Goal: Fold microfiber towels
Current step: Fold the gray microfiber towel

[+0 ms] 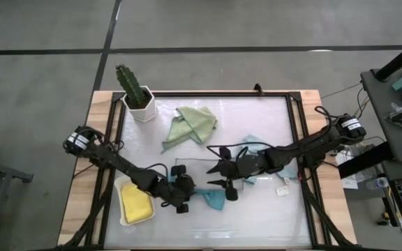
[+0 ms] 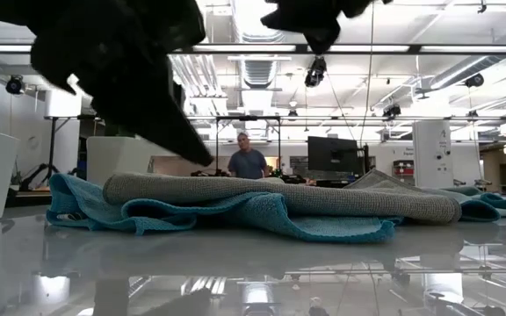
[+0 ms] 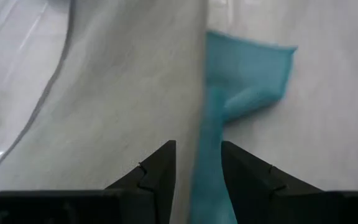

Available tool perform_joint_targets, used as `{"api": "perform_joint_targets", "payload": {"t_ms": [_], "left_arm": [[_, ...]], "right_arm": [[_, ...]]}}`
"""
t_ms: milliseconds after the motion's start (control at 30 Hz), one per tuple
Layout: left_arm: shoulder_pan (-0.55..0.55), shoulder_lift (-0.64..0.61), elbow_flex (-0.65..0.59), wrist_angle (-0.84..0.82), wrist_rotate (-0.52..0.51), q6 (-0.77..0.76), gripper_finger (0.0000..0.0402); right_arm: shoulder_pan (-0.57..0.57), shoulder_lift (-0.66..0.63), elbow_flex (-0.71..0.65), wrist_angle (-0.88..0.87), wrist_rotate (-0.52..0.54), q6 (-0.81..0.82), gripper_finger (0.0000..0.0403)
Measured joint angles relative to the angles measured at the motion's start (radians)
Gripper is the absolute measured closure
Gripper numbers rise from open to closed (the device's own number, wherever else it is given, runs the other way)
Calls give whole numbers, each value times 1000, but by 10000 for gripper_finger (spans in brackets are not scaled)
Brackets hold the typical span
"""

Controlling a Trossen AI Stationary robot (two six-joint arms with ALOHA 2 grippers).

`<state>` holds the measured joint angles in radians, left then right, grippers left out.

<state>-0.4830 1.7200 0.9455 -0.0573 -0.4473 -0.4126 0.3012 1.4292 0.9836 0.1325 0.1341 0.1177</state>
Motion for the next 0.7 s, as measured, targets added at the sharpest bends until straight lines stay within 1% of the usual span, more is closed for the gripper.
{"api": "perform_joint_targets", "payload": {"t_ms": [133,267,367,433,600,700], "left_arm": [[6,-1,-4,-71,-12,3,288],[25,14,-18,-69,-16,2,288],[38,29,-17,-61,-19,-1,288],[41,40,-19,-63,-3,-1,288],[41,46,-20,-56,173,-56,288],[32,41,-19,-57,213,-79,288]], "right_arm": [[0,0,12,-204,-4,148,260],[7,2,11,-457,-20,319,280],[23,8,10,-601,-22,395,297],[34,11,5,-630,-21,415,308],[52,13,-12,-617,-22,455,329],[52,13,-25,-617,-33,507,327]]}}
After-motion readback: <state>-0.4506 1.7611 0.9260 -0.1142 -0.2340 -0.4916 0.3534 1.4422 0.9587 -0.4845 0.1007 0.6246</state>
